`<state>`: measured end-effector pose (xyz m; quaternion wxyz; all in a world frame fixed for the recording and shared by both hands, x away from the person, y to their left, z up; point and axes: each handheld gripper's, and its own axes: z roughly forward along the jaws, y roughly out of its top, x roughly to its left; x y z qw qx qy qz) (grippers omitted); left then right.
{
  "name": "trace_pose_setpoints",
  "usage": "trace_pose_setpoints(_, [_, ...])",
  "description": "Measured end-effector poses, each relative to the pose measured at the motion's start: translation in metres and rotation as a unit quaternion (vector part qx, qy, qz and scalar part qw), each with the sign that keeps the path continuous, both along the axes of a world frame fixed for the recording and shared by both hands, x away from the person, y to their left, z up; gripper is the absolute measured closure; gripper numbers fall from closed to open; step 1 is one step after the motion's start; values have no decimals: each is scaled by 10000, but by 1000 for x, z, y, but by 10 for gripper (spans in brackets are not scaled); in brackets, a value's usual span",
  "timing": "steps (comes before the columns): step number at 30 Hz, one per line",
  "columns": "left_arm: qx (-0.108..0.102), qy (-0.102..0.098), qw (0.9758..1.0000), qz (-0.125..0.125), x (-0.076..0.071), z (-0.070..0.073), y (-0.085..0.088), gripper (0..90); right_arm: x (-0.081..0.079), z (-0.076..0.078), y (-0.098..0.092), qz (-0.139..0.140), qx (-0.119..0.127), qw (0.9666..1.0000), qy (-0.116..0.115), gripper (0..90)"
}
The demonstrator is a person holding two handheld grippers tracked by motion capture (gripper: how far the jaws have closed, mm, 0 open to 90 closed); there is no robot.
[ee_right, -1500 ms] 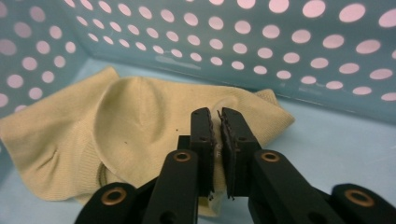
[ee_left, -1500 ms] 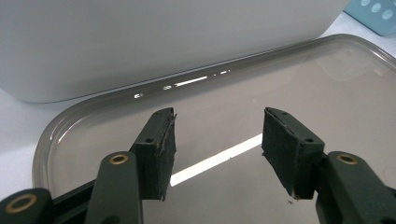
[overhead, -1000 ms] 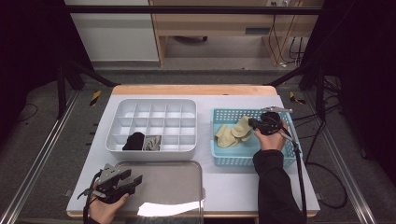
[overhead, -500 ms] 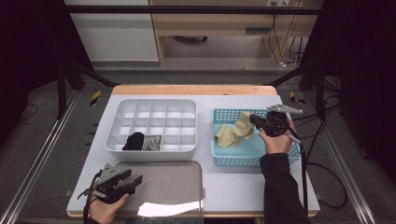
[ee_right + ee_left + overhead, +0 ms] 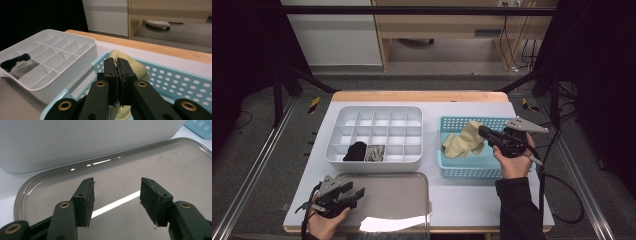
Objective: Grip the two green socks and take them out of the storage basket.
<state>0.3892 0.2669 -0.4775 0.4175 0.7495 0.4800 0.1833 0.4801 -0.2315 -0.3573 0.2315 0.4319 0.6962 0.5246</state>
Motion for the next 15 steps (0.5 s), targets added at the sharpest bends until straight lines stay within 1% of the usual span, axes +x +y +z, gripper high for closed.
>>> trace_pose_setpoints(3, [-6, 11, 10000, -1, 0, 0, 0, 438, -14, 5, 1, 157, 73, 9998, -134, 872])
trace_pose_setpoints(4, [-2, 17, 10000, -6, 0, 0, 0, 438, -17, 6, 2, 209, 82, 9996, -169, 872])
trace_pose_setpoints(5, [-2, 17, 10000, -6, 0, 0, 0, 438, -17, 6, 2, 209, 82, 9996, -169, 872])
trace_pose_setpoints(6, [1, 21, 10000, -6, 0, 0, 0, 438, -24, 8, 2, 288, 126, 9992, -235, 871])
trace_pose_setpoints(8, [-4, 24, 10000, -4, 0, 0, -1, 438, -30, 9, 3, 347, 137, 9990, -259, 872])
trace_pose_setpoints(9, [-2, 28, 10000, -3, 0, 0, -1, 438, -30, 9, 3, 347, 137, 9990, -259, 872])
trace_pose_setpoints(10, [-1, 28, 10000, -4, 0, 0, -1, 439, -37, 10, 4, 447, 170, 9984, -299, 872])
trace_pose_setpoints(11, [-5, 27, 10000, -3, 0, 0, -1, 439, -37, 10, 4, 447, 170, 9984, -299, 872])
trace_pose_setpoints(13, [-2, 30, 10000, 0, 0, 0, -1, 439, -46, 11, 5, 578, 242, 9974, -349, 871])
trace_pose_setpoints(14, [-5, 33, 10000, -1, 0, 0, -1, 439, -46, 11, 5, 578, 242, 9974, -349, 871])
trace_pose_setpoints(15, [-6, 38, 10000, -2, 0, 0, -1, 439, -52, 11, 6, 697, 282, 9965, -366, 871])
